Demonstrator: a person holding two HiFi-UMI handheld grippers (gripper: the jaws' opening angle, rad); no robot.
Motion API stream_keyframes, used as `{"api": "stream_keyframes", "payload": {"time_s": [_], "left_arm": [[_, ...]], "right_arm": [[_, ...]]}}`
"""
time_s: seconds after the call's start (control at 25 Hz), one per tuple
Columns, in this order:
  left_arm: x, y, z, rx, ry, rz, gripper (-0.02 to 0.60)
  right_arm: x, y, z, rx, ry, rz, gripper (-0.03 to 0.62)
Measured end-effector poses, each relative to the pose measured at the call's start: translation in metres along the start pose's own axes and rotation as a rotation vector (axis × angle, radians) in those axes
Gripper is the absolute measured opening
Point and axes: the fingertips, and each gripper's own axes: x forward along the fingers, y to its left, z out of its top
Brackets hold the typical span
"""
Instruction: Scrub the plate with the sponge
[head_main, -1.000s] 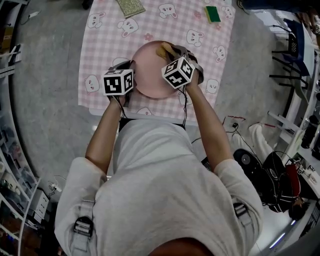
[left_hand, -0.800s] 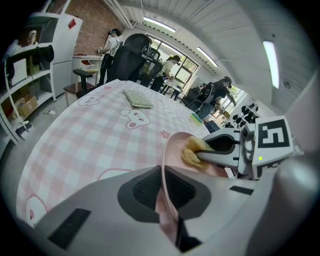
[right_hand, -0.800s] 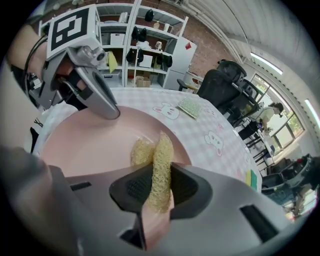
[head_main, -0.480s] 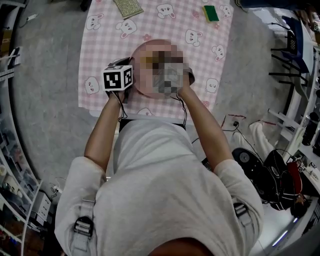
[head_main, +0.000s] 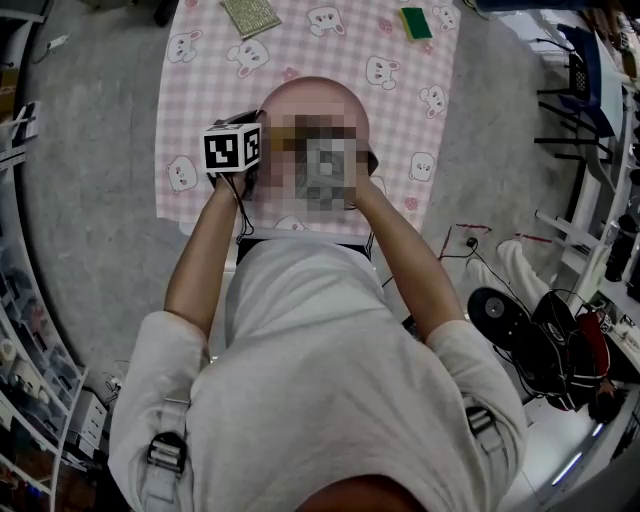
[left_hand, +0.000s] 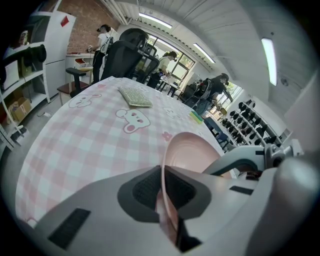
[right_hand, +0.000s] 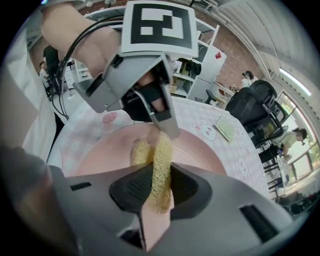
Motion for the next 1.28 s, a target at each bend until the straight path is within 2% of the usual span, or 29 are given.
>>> {"api": "stream_keyframes", "payload": {"time_s": [0.24,0.8,1.0,1.28], "left_arm": [[-0.002,0.002,-0.002,0.003,0.012,-0.011,0.028],[0.001,0.004,-0.004,0.027,0.024,-0.05,0.026],[0.004,0.006,-0.009,0.032,0.023,-0.057,0.026],[0.004,0.016,-0.008,0.034,0.011,-0.057,0.026]], "right_arm": [[-0.006,0.024,0.0,-0.056,0.022,0.035,0.083],[-0.027,0.062,-0.04,-0.043,0.132,0.087,0.083],[-0.034,0.065,-0.065,-0.004,0.181,0.063,0.083],[-0.03,0.05,-0.08,-0.009,0.229,0.013,0.083]]}}
